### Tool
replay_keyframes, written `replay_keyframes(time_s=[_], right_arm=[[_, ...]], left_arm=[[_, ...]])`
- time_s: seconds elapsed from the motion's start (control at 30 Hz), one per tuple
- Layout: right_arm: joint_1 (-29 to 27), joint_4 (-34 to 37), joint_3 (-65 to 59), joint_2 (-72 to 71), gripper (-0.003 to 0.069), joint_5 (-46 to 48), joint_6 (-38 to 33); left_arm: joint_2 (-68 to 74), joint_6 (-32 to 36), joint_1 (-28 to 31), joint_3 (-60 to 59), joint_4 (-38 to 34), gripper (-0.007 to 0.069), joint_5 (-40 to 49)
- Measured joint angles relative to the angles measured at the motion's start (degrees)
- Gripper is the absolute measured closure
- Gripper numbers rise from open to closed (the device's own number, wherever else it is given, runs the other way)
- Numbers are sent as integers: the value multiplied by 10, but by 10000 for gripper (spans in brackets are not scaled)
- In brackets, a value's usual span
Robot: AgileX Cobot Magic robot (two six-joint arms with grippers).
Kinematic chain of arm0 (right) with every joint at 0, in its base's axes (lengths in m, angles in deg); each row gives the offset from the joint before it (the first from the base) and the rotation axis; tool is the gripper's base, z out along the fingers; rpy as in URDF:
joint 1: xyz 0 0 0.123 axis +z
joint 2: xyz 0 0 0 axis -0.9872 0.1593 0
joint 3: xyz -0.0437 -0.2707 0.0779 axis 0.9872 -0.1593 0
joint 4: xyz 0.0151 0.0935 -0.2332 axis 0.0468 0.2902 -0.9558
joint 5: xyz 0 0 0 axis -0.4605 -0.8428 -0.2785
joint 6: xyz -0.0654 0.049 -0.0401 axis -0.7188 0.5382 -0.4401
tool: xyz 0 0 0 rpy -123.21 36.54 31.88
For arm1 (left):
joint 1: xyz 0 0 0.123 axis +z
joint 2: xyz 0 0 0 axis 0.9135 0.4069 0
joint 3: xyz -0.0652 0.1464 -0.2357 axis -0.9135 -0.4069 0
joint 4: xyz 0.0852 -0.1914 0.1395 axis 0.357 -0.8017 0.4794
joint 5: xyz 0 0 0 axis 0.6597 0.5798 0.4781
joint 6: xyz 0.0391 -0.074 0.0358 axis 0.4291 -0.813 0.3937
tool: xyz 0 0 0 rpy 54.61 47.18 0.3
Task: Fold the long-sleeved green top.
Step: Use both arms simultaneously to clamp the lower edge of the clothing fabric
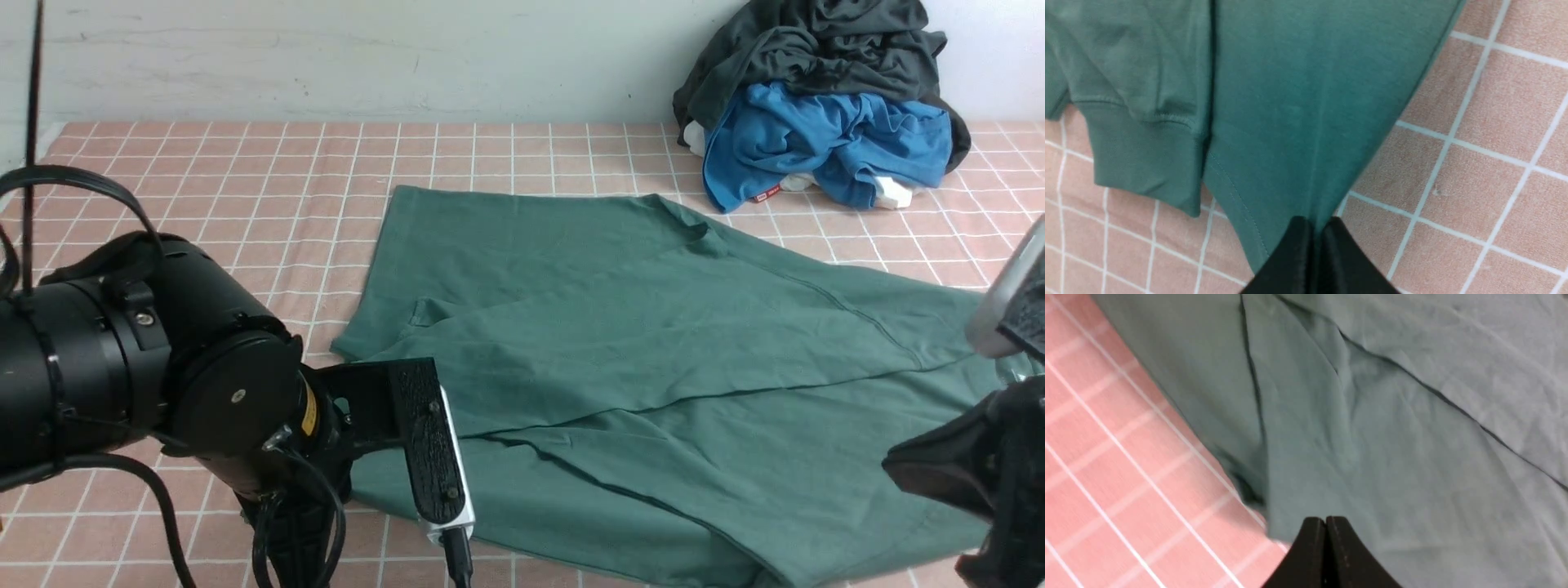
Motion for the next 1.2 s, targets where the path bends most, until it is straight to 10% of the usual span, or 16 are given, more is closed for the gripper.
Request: replay_keyframes(time_s=[0.53, 0.77, 1.0, 1.2], right_arm=[[0, -344, -63, 235, 239, -104, 138], [0, -365, -63, 288, 333, -142, 143], [0, -365, -63, 272, 638, -150, 149], [0, -365, -63, 259, 670, -139, 161]], left_arm=[[-6, -57, 0, 0, 2, 624, 1], [-6, -57, 0, 0, 2, 624, 1], [-6, -62, 0, 0, 1, 624, 4], [-6, -71, 0, 0, 0, 624, 15]])
